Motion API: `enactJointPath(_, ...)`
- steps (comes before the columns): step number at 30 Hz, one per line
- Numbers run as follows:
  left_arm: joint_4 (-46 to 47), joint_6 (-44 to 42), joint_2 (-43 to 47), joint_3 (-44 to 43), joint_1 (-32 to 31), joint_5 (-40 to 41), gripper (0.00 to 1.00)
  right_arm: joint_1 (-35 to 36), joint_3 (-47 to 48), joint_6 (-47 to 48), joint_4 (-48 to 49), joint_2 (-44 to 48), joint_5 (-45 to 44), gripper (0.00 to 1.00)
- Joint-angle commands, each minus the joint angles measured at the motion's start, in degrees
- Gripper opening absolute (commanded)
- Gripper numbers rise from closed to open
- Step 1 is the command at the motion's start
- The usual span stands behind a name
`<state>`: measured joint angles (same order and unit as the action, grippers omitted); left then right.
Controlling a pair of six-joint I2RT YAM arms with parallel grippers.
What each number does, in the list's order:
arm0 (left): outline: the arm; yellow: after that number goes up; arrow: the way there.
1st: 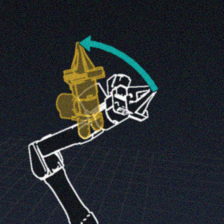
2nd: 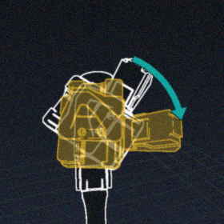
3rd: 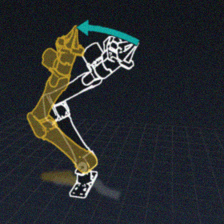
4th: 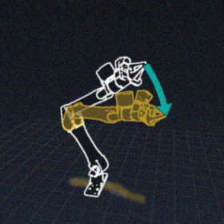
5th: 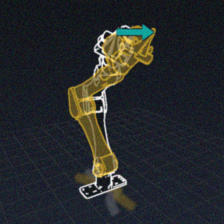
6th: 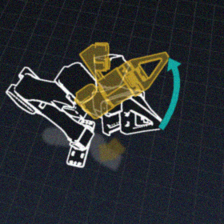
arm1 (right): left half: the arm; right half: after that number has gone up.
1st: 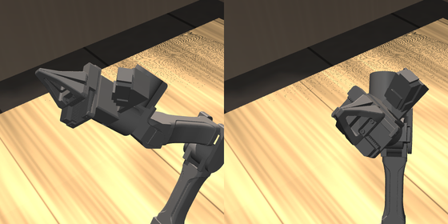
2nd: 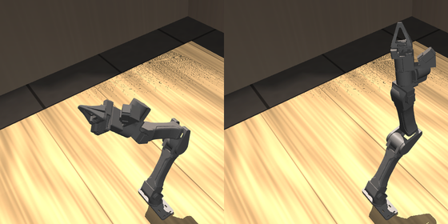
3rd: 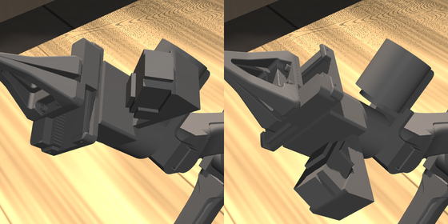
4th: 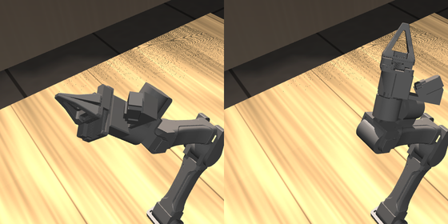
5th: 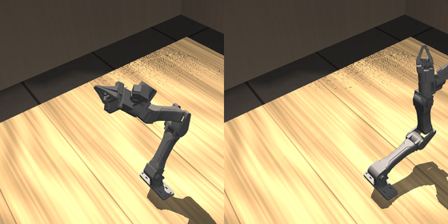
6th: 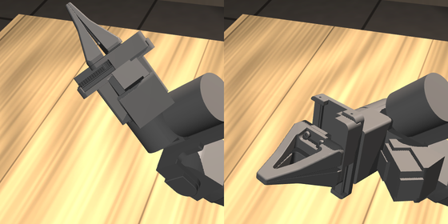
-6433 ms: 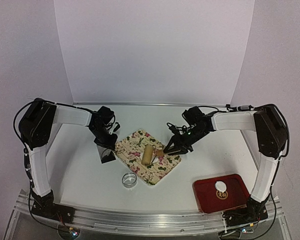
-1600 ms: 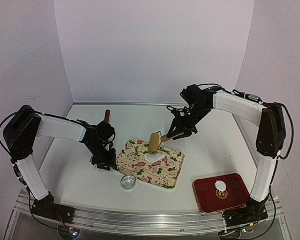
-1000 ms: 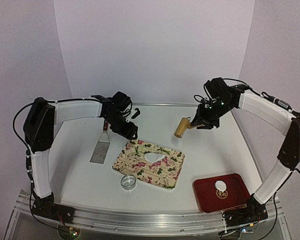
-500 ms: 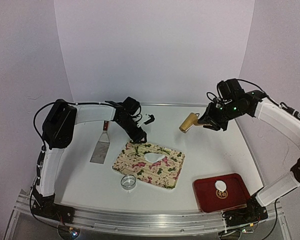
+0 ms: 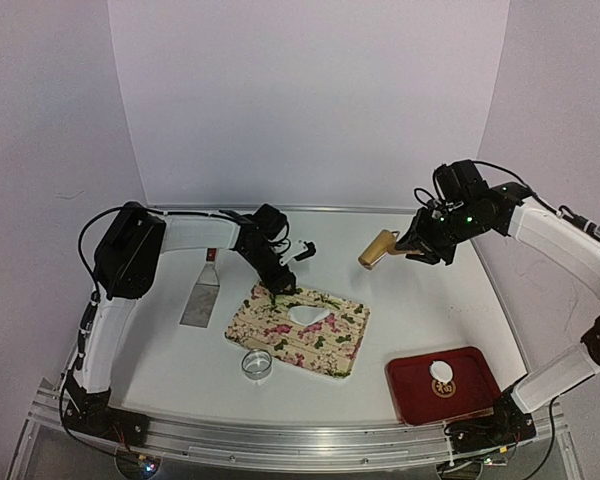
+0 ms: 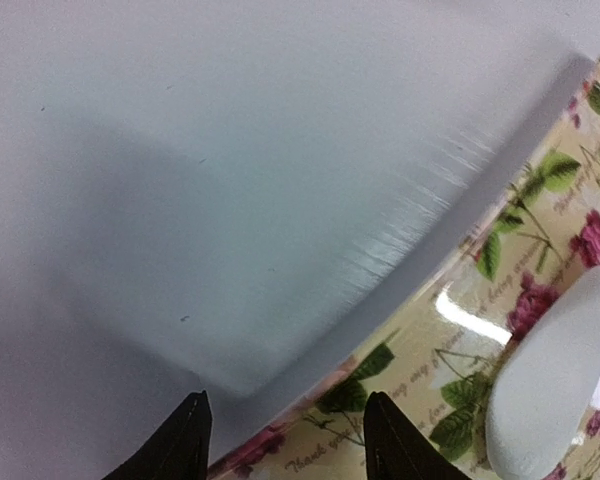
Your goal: Roll out the dumpling wrappers from the dough
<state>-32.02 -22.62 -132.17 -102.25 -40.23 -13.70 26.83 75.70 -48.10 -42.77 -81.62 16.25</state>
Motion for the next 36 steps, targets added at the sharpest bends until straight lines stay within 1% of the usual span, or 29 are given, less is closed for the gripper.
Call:
enactJointPath(1, 2.7, 0.6, 0.2, 2.1, -0.1, 9.9, 0.43, 0.3, 0.7, 0.0, 4.0, -0.2, 1.3, 0.00)
enactJointPath(5, 3.9, 1.6, 2.5, 6.3, -0.1, 11.1, 0.37, 0.3, 0.7, 0.8, 4.2, -0.8, 2.0, 0.00)
enactJointPath(10, 5.2, 5.4, 5.1, 11.6, -0.1, 13.1, 0.29, 0.3, 0.8, 1.9, 4.5, -2.0, 3.6, 0.00)
enactJointPath(12, 5.3, 7.7, 6.2, 13.4, -0.1, 15.3, 0.25, 0.4, 0.8, 2.3, 4.6, -2.5, 4.5, 0.00)
enactJointPath(16, 4.7, 14.5, 8.6, 17.0, -0.1, 16.1, 0.20, 0.3, 0.2, 3.1, 4.6, -3.1, 6.5, 0.00)
enactJointPath(19, 3.3, 21.1, 9.8, 19.2, -0.2, 14.7, 0.15, 0.3, -0.3, 3.9, 4.7, -4.0, 9.5, 0.00)
enactJointPath(22, 3.2, 27.3, 12.2, 22.9, -0.6, 13.2, 0.12, 0.3, -1.0, 5.1, 5.1, -5.4, 13.5, 0.00)
enactJointPath(24, 3.7, 29.6, 14.1, 25.5, -1.3, 10.6, 0.10, 0.4, -1.4, 6.3, 5.4, -6.4, 16.7, 0.00)
enactJointPath(28, 5.2, 33.1, 19.1, 31.2, -2.2, 4.8, 0.11, 0.4, -2.3, 8.8, 6.0, -7.6, 22.5, 0.00)
enactJointPath(31, 5.1, 34.3, 22.0, 33.0, -2.2, 1.5, 0.18, 0.3, -2.4, 11.4, 6.0, -9.3, 26.6, 0.00)
enactJointPath(33, 2.7, 34.7, 22.8, 30.9, -2.2, 0.7, 0.23, 0.3, -2.0, 13.2, 6.0, -10.7, 29.8, 0.00)
enactJointPath(36, -0.4, 35.5, 22.3, 26.0, -1.8, -0.9, 0.35, 0.4, -0.7, 16.1, 5.9, -13.5, 32.9, 0.00)
